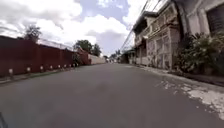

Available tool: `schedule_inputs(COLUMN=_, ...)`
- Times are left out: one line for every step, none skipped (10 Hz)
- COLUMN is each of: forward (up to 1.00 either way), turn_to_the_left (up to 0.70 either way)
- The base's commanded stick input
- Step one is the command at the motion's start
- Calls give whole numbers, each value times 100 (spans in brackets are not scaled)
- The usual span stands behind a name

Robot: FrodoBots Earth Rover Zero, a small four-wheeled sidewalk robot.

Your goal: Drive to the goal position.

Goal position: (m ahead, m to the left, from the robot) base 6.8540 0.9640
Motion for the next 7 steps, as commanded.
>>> schedule_inputs(forward=100, turn_to_the_left=-19)
schedule_inputs(forward=100, turn_to_the_left=0)
schedule_inputs(forward=100, turn_to_the_left=0)
schedule_inputs(forward=100, turn_to_the_left=0)
schedule_inputs(forward=100, turn_to_the_left=0)
schedule_inputs(forward=100, turn_to_the_left=0)
schedule_inputs(forward=100, turn_to_the_left=0)
